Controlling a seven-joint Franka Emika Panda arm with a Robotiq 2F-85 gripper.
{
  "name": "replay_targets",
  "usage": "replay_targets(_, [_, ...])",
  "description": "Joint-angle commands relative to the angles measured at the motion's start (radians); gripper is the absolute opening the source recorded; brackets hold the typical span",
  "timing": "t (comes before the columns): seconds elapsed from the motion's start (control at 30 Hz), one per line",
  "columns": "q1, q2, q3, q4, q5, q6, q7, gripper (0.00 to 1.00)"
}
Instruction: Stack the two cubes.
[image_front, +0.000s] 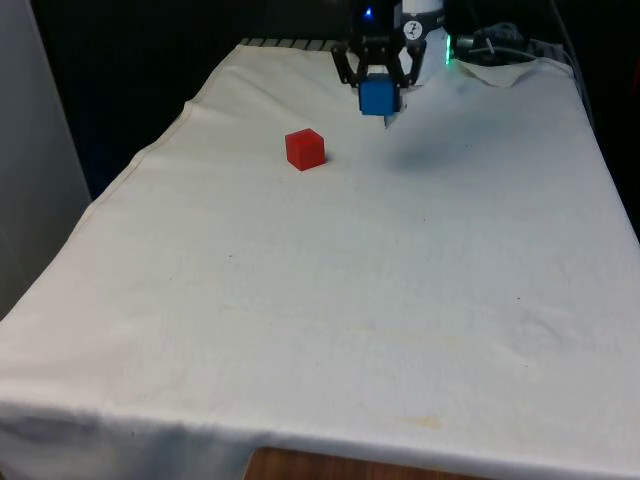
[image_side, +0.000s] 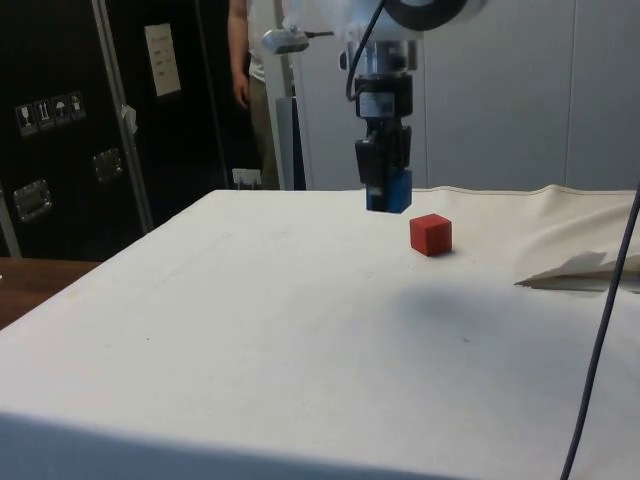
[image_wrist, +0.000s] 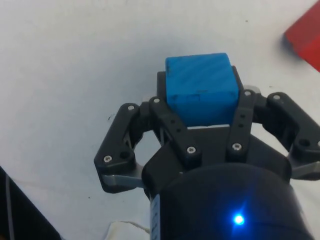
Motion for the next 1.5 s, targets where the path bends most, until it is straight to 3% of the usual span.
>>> replay_targets(0.0, [-0.006, -0.004, -0.009, -0.008, -0.006, 0.006, -0.008, 0.0])
replay_targets(0.17, [-0.006, -0.004, -0.041, -0.021, -0.006, 0.011, -0.037, 0.0])
replay_targets(0.2, [-0.001, 0.0, -0.04, -0.013, 0.0, 0.0, -0.036, 0.0])
replay_targets(0.23, [-0.007, -0.004, -0.048, -0.025, -0.006, 0.013, -0.044, 0.0])
replay_targets(0.5, [-0.007, 0.008, -0.105, -0.043, -0.003, 0.028, -0.097, 0.0])
replay_targets(0.53, [-0.002, 0.004, -0.106, -0.041, 0.0, 0.016, -0.094, 0.0])
replay_targets(0.57, [-0.006, 0.016, -0.117, -0.042, -0.003, 0.032, -0.105, 0.0])
replay_targets(0.87, [-0.007, 0.067, -0.158, -0.032, -0.011, 0.069, -0.115, 0.0])
replay_targets(0.9, [-0.002, 0.061, -0.155, -0.033, 0.0, 0.059, -0.117, 0.0])
replay_targets(0.93, [-0.007, 0.077, -0.166, -0.029, -0.013, 0.075, -0.115, 0.0])
replay_targets(1.1, [-0.008, 0.102, -0.185, -0.023, -0.02, 0.095, -0.113, 0.0])
replay_targets(1.23, [-0.002, 0.105, -0.194, -0.022, -0.005, 0.093, -0.121, 0.0])
replay_targets(1.27, [-0.007, 0.12, -0.2, -0.017, -0.026, 0.108, -0.11, 0.0])
replay_targets(1.47, [-0.006, 0.15, -0.23, -0.003, -0.04, 0.128, -0.106, 0.0])
